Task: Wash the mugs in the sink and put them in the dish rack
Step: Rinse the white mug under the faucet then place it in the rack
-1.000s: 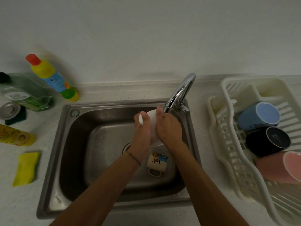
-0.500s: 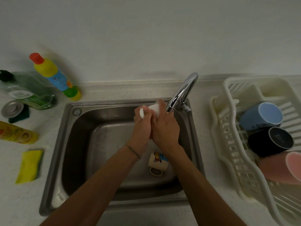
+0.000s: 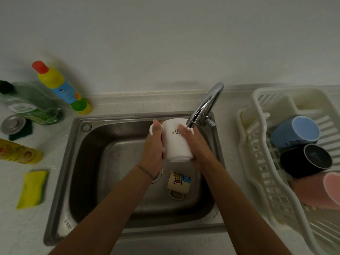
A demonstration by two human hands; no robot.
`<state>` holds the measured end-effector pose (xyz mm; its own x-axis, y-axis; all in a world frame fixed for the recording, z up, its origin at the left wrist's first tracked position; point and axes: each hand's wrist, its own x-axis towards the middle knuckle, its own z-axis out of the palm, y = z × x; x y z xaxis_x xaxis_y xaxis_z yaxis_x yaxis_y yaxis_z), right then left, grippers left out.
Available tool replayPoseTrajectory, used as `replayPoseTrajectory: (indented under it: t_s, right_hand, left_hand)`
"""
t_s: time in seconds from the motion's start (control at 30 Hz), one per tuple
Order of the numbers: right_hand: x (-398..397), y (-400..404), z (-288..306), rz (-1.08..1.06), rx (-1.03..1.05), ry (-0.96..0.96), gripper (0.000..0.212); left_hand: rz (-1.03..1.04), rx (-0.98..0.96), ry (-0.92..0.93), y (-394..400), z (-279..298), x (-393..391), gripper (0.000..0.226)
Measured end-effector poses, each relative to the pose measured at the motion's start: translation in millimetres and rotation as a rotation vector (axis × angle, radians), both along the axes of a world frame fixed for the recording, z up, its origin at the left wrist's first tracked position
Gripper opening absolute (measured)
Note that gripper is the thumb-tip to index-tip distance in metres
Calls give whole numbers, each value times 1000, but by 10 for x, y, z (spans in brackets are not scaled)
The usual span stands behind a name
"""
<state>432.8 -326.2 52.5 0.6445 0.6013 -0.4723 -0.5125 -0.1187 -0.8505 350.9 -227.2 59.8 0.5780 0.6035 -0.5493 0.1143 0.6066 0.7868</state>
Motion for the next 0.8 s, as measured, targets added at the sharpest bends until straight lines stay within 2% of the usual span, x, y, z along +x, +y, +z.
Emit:
replayPoseTrajectory:
  t_s: [0.1,0.17,0.2,0.3,0.33,0.43,0.57,0.67,0.73,0.8]
  right_hand:
    - [-6,32,37,-113,-27,-89,35]
    - [-15,66,26,-155,-47,-217,32]
    - [-32,87,35,-145,-77,-299,27]
    - [-50,107,13,-149,-161,-461,7]
    - [-36,94,36,-163,-181,-479,9]
    - [49,80,87,-190,-232,-448,26]
    - [-96,135,47,-140,-239,-442,12]
    - [-220,146,33,-102,-273,-476,27]
    - [-91,139,107,-110,-223,-339,18]
    - [56,134,147,-148,-209,-204,26]
  left_hand:
    - [26,184,136,-89,-17,43,44]
    - [7,190,141,-208,14,57,43]
    - [4,162,144,-255,25,67,52]
    - [35,74,127,-279,23,90,105]
    - [35,53,112,-273,-8,92,115]
    - [30,6,56,-274,-73,90,118]
    - [137,-52,41,-269,-149,150,106]
    - [123,-95,20,-218,-168,126,102]
    - [71,-131,-6,-219,-150,83,100]
    - [54,-142,-28,-224,-128,86,99]
